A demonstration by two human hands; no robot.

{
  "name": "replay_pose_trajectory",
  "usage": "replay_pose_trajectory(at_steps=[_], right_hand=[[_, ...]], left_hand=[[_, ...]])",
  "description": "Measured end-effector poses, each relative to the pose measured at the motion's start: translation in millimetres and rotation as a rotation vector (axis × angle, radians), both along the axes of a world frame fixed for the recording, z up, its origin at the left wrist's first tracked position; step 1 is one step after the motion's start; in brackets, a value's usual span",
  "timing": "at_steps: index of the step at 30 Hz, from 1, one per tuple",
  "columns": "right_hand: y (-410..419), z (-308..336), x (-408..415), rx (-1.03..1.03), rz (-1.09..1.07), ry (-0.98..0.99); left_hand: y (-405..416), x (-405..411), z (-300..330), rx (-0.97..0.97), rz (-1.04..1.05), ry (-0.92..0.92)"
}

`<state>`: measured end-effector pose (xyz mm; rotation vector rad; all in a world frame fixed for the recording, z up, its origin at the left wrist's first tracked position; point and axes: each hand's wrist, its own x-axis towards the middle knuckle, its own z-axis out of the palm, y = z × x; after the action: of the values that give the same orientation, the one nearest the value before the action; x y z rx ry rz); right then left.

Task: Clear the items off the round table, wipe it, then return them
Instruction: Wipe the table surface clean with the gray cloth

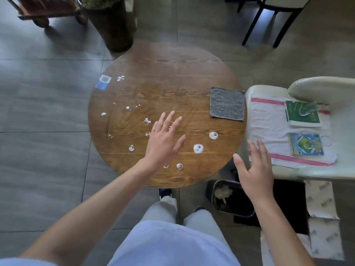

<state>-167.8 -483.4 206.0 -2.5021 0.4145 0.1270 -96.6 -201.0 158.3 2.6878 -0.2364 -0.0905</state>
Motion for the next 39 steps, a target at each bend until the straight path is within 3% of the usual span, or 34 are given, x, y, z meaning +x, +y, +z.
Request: replay_pose_trajectory(at_steps=[4,12,15,21,31,36,39], right_hand=[[7.4,-9.3,18.3,0.004,-0.008,0.054],[-23.5,-33.2,100.0,0.031,0.015,0.067],[-35.8,-74.8,141.6,0.057,0.047,0.09],[-48.2,-172.4,201.4,-0.053,0.255,0.327],[-79.1,-228.1,284.4,0.021,0.158,0.175],[-107.2,-238.5,313.0,-0.119,0.19,0.235],[-113.8,-239.1,320.7,-0.13,0.186,0.228]], left_hand=[[-8.3,16.9,-7.4,-0.041,-0.075,0.042],[-23.0,89.1,-17.5,-0.054,0.023,0.071],[-30.9,113.4,-34.6,-0.032,0.096,0.1],[-58.6,150.0,-92.8,0.023,0.134,0.183],[-131.4,240.7,-159.2,0.03,0.063,0.284],[-167.5,277.0,-164.6,-0.288,0.318,0.557],[-182.3,276.6,-169.1,-0.36,0.386,0.589]])
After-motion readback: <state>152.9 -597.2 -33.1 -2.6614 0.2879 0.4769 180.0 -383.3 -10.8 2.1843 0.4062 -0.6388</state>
